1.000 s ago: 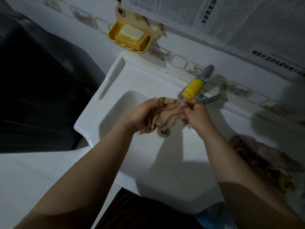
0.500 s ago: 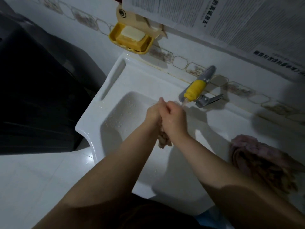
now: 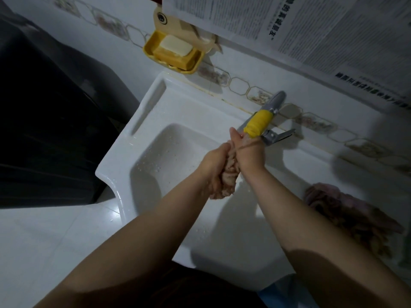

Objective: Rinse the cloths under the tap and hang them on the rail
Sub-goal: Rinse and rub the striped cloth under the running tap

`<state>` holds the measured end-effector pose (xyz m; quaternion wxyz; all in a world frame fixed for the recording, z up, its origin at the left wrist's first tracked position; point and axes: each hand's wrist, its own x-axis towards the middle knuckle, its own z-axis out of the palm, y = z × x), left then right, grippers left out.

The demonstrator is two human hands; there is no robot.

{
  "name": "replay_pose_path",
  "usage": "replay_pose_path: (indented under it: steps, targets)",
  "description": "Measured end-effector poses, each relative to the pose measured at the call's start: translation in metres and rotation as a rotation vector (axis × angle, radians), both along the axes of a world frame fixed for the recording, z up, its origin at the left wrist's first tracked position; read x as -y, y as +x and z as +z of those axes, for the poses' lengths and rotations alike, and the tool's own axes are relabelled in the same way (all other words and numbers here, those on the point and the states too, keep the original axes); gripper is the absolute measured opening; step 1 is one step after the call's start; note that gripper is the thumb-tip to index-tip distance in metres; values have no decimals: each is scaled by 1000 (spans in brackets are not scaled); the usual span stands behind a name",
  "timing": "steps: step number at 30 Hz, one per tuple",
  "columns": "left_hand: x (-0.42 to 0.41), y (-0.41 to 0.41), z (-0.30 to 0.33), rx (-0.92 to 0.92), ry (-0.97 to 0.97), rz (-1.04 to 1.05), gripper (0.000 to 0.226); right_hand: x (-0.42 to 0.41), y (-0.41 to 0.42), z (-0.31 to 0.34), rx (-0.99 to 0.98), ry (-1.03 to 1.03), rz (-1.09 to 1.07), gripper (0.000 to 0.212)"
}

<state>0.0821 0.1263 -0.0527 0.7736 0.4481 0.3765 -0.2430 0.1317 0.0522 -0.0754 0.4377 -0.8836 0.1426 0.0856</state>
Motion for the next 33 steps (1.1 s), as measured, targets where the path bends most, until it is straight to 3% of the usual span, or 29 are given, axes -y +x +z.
replay_pose_path:
  steps: [3, 6, 11, 14, 17, 20, 23, 25, 29, 31, 33]
  targets:
    - [-11, 7, -11, 13, 115, 62, 39, -11, -22, 8, 21, 102, -14, 42]
    - [-16, 6, -6, 26, 112, 144, 37, -28, -52, 17, 80, 100, 139, 43]
    - [8, -1, 8, -2, 113, -5, 41, -2, -7, 8, 45, -60, -2, 43]
    - [0, 3, -2, 60, 137, 17, 38, -11, -28, 13, 100, -39, 129, 41]
    - [-5, 4, -6, 92, 97, 101, 31, -21, -50, 23, 166, -126, 264, 42]
    - [3, -3, 1, 30, -64, 54, 41, -7, -15, 13, 61, -215, 199, 46]
    - [-3, -3, 3, 14, -197, 40, 55, 11, 8, -1, -51, -78, 125, 37]
    - [-17, -1, -4, 34, -239, 80, 52, 18, 8, -4, -122, 86, 117, 26]
    - [-38, -2, -13, 58, -247, 93, 48, 24, -12, 4, -473, 595, 152, 43]
    - [-41, -2, -15, 71, -287, 70, 43, 22, -26, 1, -447, 688, 233, 41]
    - [-43, -4, -13, 105, -303, 48, 34, 16, -30, -6, -379, 620, 227, 39]
